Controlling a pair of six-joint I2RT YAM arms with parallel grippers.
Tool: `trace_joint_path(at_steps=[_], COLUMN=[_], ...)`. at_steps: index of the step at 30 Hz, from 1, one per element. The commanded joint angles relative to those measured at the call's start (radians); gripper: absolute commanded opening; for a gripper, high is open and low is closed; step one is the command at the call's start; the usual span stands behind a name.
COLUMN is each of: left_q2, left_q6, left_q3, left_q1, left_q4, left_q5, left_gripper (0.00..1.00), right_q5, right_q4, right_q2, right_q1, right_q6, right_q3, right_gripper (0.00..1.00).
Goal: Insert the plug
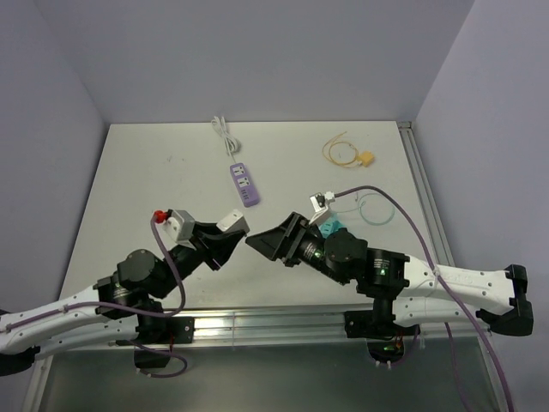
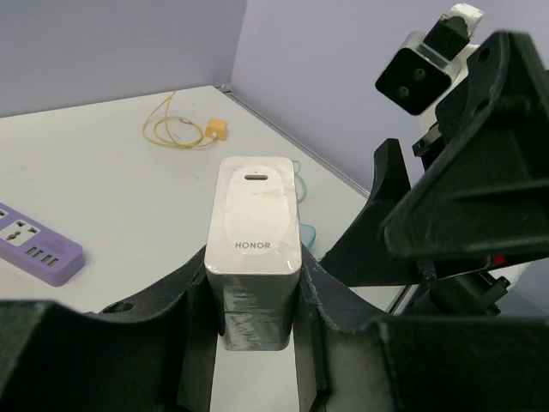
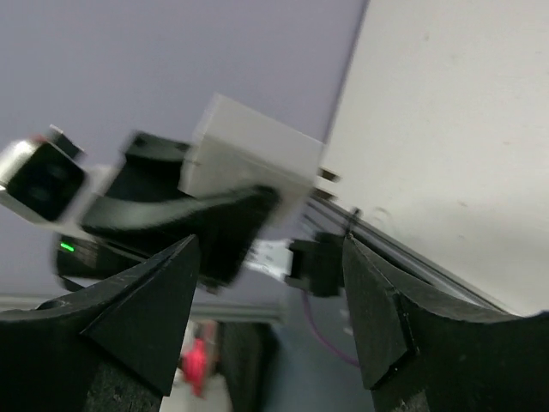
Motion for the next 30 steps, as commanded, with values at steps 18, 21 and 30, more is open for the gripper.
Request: trace_joint_path(at_steps=[18,21,30], left_q2=[-0.139,-0.112,-0.065], left_q6=[-0.113,-0.124,-0.144], left_q3=[0.262,0.252,0.234], left_q1=[0.005,0.007,0.007], left_q4=[-0.507,-0.51,-0.471], left_q5=[0.542,0.646,0.837], left_gripper=[0.0,0.0,0.0], right_q5=[-0.416,-0.559,-0.826], right_q4=[-0.516,-0.561,-0.661], right_q2=[0.03,0.096,0.279], right_q1=[0.005,0.005,0.007], right_q6=[-0.853,-0.91,-0.981], right_q3=[0.416,0.507,0.637], right_gripper=[0.67,0.65,0.67])
